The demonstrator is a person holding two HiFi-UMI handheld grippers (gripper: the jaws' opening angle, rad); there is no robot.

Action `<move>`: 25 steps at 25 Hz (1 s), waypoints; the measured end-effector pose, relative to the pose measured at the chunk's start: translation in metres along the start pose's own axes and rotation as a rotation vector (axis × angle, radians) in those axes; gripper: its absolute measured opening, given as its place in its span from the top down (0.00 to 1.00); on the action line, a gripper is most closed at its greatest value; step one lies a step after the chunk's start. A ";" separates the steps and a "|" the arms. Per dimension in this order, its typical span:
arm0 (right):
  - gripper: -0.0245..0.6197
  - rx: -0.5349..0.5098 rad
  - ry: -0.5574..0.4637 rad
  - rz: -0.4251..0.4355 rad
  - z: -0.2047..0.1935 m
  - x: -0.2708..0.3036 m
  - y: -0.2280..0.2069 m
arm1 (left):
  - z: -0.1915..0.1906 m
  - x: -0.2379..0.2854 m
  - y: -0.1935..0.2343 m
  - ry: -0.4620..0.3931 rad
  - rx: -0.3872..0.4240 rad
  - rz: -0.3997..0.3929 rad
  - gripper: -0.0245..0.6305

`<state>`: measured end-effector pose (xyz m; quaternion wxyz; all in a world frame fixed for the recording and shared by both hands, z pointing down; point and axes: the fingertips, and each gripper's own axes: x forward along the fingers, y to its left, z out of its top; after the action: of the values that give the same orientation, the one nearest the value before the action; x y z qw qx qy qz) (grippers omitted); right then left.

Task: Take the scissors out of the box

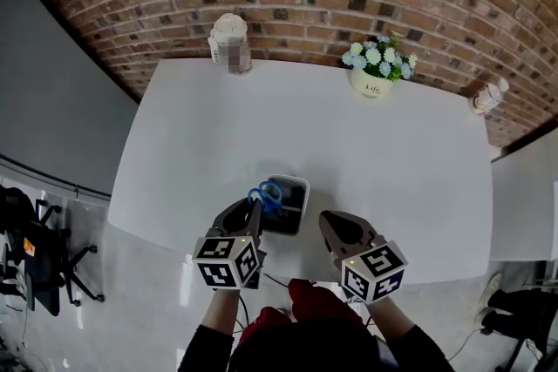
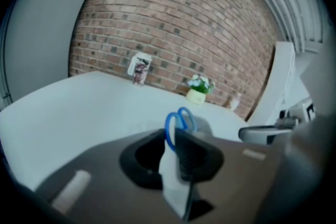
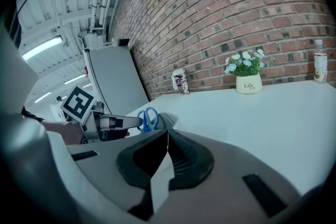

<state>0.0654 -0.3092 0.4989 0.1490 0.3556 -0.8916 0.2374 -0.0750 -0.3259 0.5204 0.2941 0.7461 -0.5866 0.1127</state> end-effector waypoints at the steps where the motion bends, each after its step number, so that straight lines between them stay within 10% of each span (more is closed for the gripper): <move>1: 0.95 0.000 0.000 0.000 0.000 0.000 0.000 | 0.001 -0.001 -0.001 -0.005 -0.003 -0.003 0.88; 25: 0.95 -0.016 -0.043 0.026 0.008 -0.020 0.002 | 0.029 -0.017 -0.037 -0.119 0.079 -0.013 0.93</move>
<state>0.0777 -0.3007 0.4828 0.1294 0.3477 -0.9011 0.2242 -0.0500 -0.3235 0.4773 0.2296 0.7664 -0.5932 0.0894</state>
